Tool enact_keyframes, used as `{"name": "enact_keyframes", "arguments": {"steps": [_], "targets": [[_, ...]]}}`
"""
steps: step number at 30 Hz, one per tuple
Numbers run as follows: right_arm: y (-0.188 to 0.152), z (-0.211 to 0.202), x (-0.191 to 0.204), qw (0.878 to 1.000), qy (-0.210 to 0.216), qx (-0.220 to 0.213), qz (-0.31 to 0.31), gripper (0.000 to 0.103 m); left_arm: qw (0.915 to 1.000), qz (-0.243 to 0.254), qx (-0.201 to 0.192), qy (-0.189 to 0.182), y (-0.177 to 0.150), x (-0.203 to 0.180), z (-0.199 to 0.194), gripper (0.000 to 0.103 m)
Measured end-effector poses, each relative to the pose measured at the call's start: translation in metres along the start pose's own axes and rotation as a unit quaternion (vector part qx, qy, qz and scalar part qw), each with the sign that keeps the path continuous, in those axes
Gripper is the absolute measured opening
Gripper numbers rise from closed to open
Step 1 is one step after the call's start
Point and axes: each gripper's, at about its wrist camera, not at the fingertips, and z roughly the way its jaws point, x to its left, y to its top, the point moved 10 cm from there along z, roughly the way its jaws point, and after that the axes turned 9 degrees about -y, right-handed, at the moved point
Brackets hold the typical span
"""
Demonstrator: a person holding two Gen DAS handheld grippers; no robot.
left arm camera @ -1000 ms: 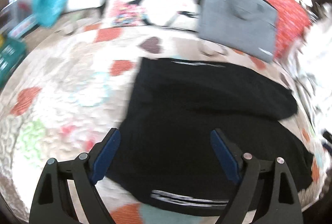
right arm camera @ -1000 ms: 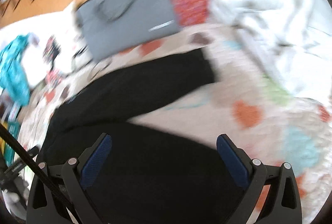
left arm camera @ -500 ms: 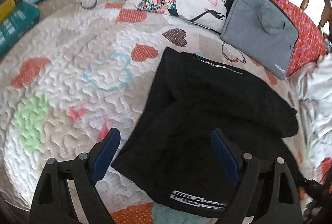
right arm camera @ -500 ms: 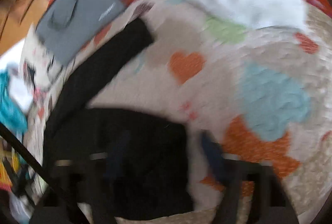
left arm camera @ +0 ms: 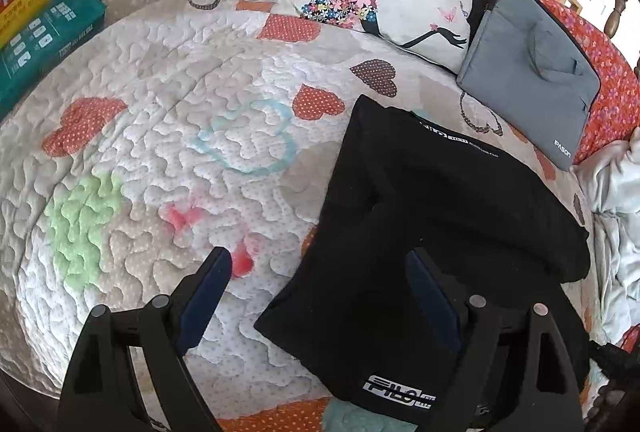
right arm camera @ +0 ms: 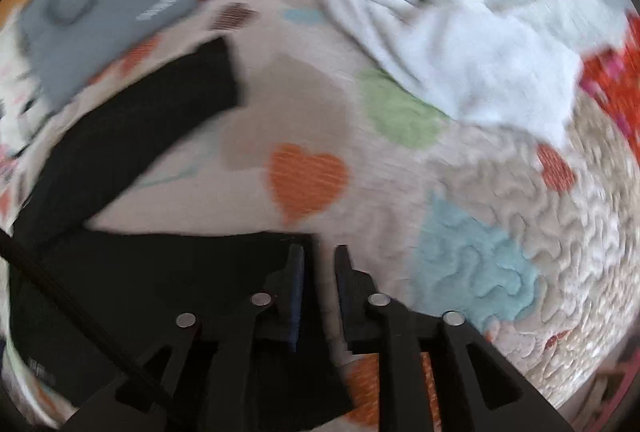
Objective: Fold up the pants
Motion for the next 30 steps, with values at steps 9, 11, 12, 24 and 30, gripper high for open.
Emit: {"name": "enact_keyframes", "arguments": {"steps": [9, 11, 12, 24, 30], "targets": [[0.017, -0.070, 0.026, 0.994, 0.061, -0.092, -0.022, 0.047, 1.0000, 0.006, -0.005, -0.001, 0.002, -0.009, 0.003, 0.088], [0.019, -0.089, 0.048, 0.989, 0.075, -0.115, -0.047, 0.051, 0.9997, 0.017, -0.015, 0.007, 0.005, -0.014, 0.000, 0.088], [0.022, -0.100, 0.059, 0.986, 0.084, -0.128, -0.059, 0.058, 0.9996, 0.022, -0.017, 0.008, 0.007, -0.017, -0.001, 0.088], [0.100, -0.073, 0.143, 0.978, 0.149, -0.118, -0.090, 0.079, 0.9925, 0.119, -0.029, 0.006, 0.095, -0.076, 0.028, 0.088], [0.135, -0.027, 0.155, 0.978, 0.175, -0.089, -0.063, 0.079, 0.9910, 0.134, -0.010, -0.005, 0.136, -0.077, 0.080, 0.088]]}}
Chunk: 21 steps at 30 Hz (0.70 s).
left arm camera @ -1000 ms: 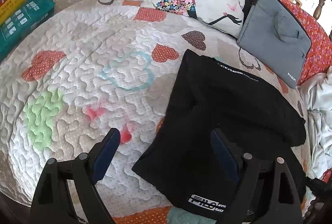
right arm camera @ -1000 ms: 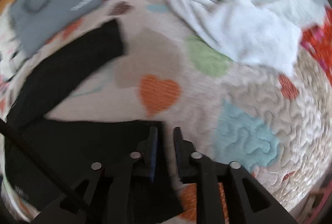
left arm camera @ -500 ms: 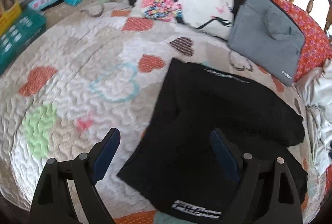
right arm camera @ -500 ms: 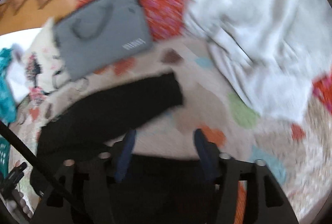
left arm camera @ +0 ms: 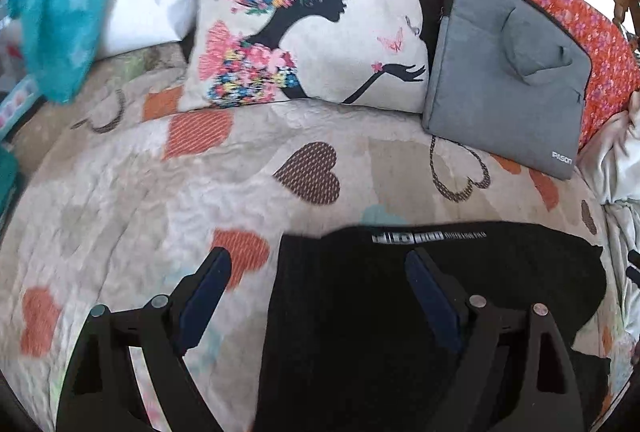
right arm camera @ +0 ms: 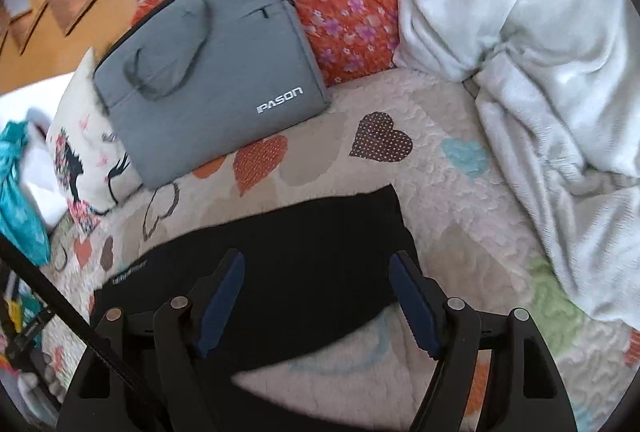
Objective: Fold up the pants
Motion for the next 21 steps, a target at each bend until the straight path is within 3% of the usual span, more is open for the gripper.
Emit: {"name": "enact_keyframes", "arguments": {"steps": [8, 14, 18, 21], "targets": [[0.040, 0.077, 0.023, 0.994, -0.003, 0.051, -0.093, 0.079, 0.9975, 0.015, 0.048, -0.049, 0.015, 0.016, 0.069, 0.088], [0.039, 0.124, 0.058, 0.983, 0.027, 0.098, -0.156, 0.079, 0.9895, 0.033, 0.092, -0.106, 0.006, 0.001, 0.104, 0.088], [0.029, 0.147, 0.072, 0.976, 0.018, 0.105, -0.190, 0.081, 0.9876, 0.060, 0.105, -0.100, -0.002, -0.008, 0.119, 0.091], [0.030, 0.149, 0.075, 0.979, 0.034, 0.101, -0.176, 0.087, 0.9853, 0.079, 0.110, -0.104, -0.005, -0.016, 0.119, 0.091]]}}
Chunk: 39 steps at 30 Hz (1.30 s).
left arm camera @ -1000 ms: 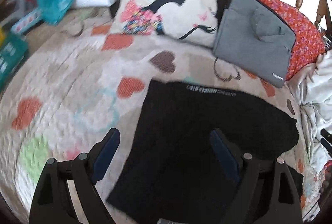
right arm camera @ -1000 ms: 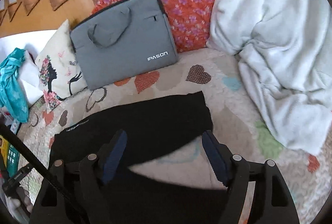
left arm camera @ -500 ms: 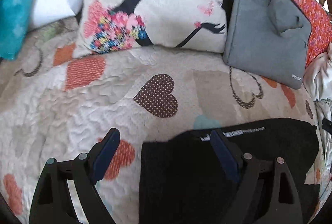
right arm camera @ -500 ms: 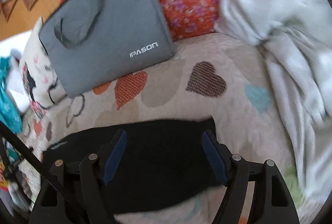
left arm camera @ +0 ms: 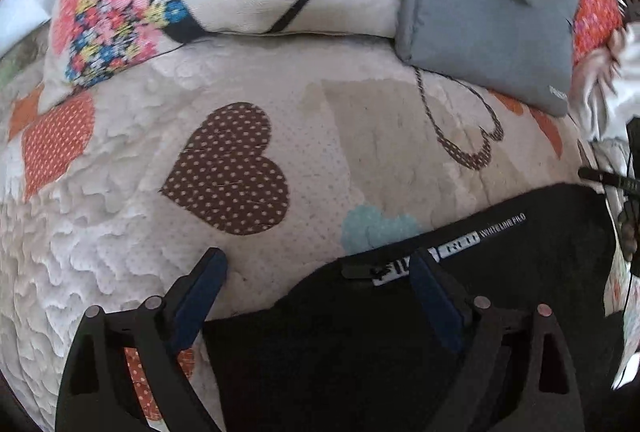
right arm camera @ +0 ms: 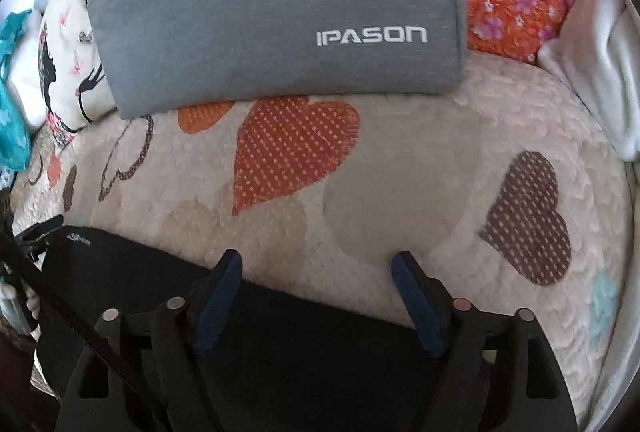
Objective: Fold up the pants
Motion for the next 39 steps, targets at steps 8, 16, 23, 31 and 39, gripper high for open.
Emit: {"name": "enact_keyframes", "arguments": {"steps": [8, 16, 23, 31, 39], "targets": [[-0.016, -0.007, 0.012, 0.999, 0.040, 0.011, -0.026, 0.081, 0.9986, 0.050, 0.020, -0.001, -0.004, -0.026, 0.006, 0.027], [-0.036, -0.013, 0.023, 0.997, 0.000, 0.028, -0.077, 0.005, 0.9973, 0.067, 0.007, 0.030, -0.007, -0.040, 0.005, 0.026], [-0.040, -0.040, 0.030, 0.996, -0.038, -0.005, -0.077, 0.005, 0.9956, 0.072, -0.032, 0.049, 0.002, -0.039, -0.030, 0.024], [-0.063, -0.110, 0.053, 0.996, -0.040, -0.044, -0.063, 0.005, 0.9923, 0.078, -0.088, 0.039, -0.001, -0.058, -0.099, 0.023], [-0.145, -0.177, 0.081, 0.996, 0.002, -0.043, -0.072, 0.005, 0.9894, 0.070, -0.125, 0.022, -0.056, -0.071, -0.171, 0.012]]}}
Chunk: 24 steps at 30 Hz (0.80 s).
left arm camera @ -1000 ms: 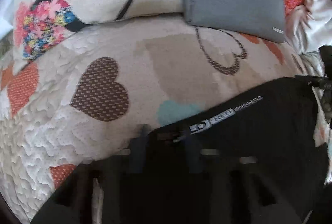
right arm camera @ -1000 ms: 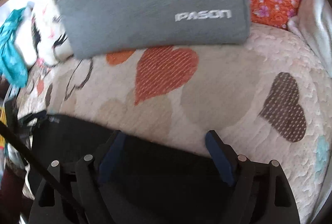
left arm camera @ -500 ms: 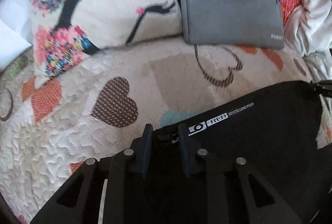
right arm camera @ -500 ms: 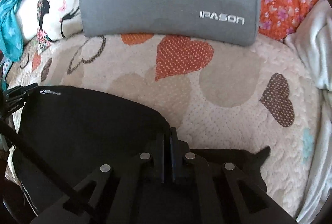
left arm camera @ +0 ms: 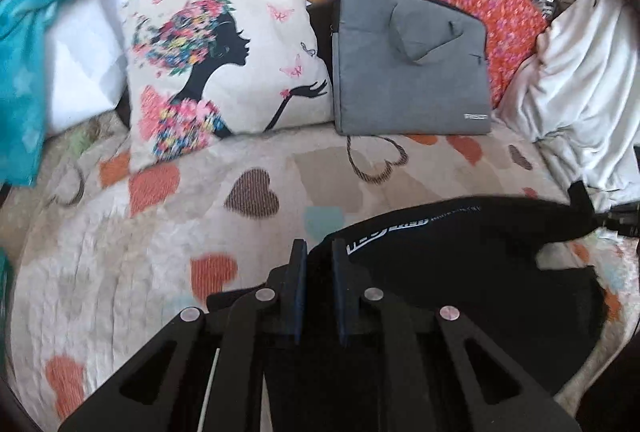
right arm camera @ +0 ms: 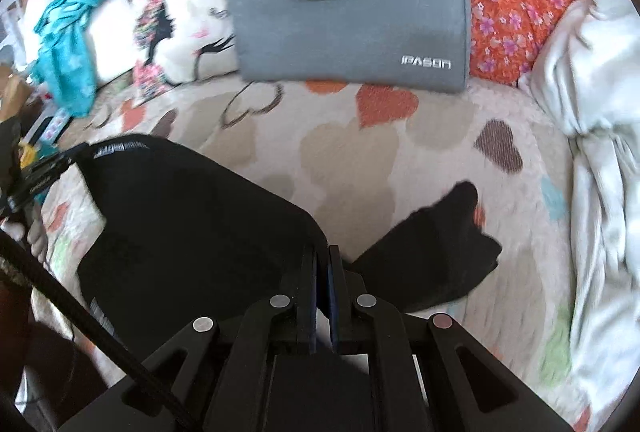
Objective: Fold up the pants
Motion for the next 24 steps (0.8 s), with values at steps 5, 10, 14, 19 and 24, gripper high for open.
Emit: {"name": "enact_keyframes", "arguments": {"steps": [5, 10, 14, 19, 24], "targets": [[-0.078, -0.026, 0.020, 0.999, 0.022, 0.031, 0.010, 0.005, 0.9999, -0.006, 0.009, -0.011, -0.057, -0.013, -0.041, 0.010], [-0.160, -0.022, 0.032, 0.994, 0.037, 0.095, 0.030, 0.005, 0.9980, -0.012, 0.061, 0.009, -0.124, -0.016, -0.054, 0.010], [-0.193, -0.017, 0.041, 0.993, 0.025, 0.114, 0.019, 0.007, 0.9958, -0.060, 0.066, 0.023, -0.146, 0.004, -0.071, 0.010], [-0.197, -0.034, 0.040, 0.994, -0.002, 0.110, 0.007, 0.016, 0.9871, -0.154, 0.019, 0.039, -0.143, 0.042, -0.095, 0.010], [-0.167, -0.072, -0.001, 0.996, -0.027, 0.058, 0.055, 0.031, 0.9857, -0.165, 0.013, 0.030, -0.130, 0.030, -0.085, 0.019]]}}
